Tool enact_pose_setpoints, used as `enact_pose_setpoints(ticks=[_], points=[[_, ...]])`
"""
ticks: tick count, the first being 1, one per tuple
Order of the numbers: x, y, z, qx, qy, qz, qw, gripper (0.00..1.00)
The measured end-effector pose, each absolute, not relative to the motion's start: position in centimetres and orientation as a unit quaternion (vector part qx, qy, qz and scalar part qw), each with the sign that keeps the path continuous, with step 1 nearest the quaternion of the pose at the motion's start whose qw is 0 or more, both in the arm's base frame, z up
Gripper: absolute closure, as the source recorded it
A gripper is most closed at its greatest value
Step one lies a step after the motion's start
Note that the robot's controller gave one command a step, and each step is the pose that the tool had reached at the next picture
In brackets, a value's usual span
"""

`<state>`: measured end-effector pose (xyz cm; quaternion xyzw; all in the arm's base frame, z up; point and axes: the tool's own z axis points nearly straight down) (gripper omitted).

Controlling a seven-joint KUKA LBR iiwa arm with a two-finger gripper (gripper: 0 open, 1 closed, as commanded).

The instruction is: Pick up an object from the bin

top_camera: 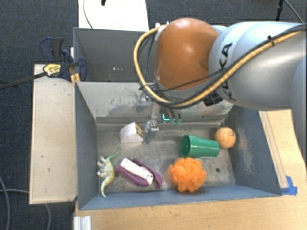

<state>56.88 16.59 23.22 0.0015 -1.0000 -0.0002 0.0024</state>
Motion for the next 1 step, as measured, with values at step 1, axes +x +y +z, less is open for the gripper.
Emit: enact_pose_setpoints(ticks=[1], points=[[57.06,16.49,23.69,-0.001,-1.0,-0.001,-0.002,0.0]])
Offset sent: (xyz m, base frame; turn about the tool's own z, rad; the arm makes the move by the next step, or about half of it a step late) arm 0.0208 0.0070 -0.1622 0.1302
